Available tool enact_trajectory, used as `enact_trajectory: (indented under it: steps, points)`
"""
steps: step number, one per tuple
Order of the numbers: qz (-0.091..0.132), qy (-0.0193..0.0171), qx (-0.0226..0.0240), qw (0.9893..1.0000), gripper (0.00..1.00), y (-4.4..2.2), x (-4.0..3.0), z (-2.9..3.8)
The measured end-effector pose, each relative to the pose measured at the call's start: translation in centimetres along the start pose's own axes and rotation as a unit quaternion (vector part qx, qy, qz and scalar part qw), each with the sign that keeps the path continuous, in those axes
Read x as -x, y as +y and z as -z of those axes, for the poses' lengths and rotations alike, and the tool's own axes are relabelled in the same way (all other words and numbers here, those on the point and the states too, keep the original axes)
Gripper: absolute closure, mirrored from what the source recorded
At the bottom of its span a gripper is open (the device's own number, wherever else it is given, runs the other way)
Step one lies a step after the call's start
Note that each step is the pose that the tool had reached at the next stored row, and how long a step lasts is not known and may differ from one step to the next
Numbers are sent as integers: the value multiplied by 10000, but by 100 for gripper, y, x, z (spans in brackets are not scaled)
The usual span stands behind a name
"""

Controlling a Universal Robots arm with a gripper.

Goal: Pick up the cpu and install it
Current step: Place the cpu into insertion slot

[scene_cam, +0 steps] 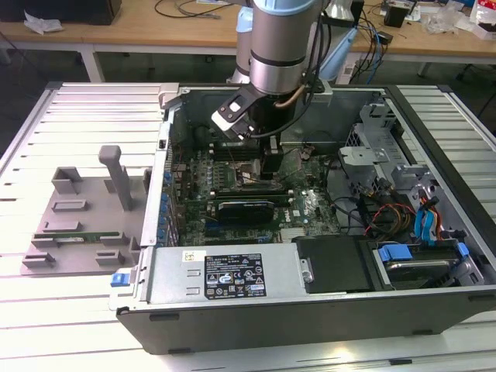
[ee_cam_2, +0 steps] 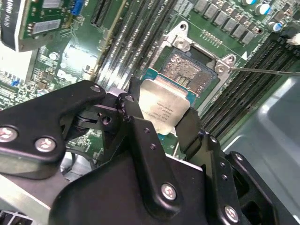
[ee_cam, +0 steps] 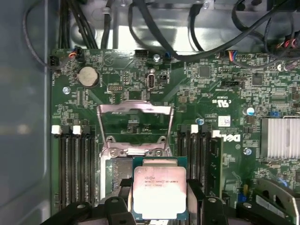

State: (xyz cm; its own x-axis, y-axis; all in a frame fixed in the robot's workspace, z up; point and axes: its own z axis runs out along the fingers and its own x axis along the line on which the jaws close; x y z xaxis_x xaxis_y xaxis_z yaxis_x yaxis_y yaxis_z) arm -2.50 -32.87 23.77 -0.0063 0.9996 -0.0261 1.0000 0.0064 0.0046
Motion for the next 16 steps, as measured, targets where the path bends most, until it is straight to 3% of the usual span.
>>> enact_trajectory:
  steps: [3,6,11,16]
  points:
    - [0,0,0,10000,45,-54,-71,-45]
    - [0,0,0,10000,45,-62,-120,-107]
    - [-1,0,0,10000,45,-105,-173,-199]
    - [-12,0,0,10000,45,-130,-184,-347]
